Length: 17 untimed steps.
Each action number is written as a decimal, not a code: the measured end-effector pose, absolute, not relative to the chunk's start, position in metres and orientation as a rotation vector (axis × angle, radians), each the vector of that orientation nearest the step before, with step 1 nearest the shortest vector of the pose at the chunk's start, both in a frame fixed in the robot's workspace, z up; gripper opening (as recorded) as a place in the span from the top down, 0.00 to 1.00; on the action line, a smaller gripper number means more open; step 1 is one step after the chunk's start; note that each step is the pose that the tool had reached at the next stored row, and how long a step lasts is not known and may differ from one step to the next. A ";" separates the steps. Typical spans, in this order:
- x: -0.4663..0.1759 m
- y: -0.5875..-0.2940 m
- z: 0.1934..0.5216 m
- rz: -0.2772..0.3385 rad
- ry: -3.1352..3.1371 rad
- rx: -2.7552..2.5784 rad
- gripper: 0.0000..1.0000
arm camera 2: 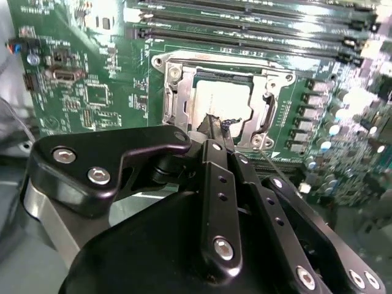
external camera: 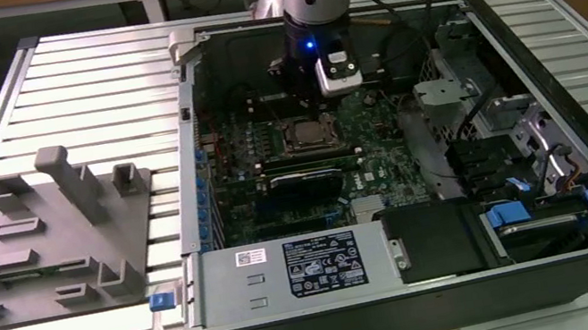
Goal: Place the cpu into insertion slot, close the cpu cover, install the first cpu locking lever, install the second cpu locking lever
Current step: 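Close the cpu cover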
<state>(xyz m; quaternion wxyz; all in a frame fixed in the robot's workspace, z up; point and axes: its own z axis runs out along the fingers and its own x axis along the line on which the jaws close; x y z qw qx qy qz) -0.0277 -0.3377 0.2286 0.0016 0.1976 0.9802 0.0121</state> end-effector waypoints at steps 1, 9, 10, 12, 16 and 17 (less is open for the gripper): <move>-0.028 -0.338 0.228 0.038 3.082 0.593 0.90; -0.028 -0.338 0.227 0.038 3.118 0.370 0.90; -0.028 -0.338 0.227 0.038 3.121 0.343 0.90; -0.028 -0.338 0.227 0.038 3.127 0.290 0.90; -0.028 -0.338 0.226 0.038 3.136 0.184 0.90; -0.028 -0.338 0.226 0.038 3.138 0.160 0.90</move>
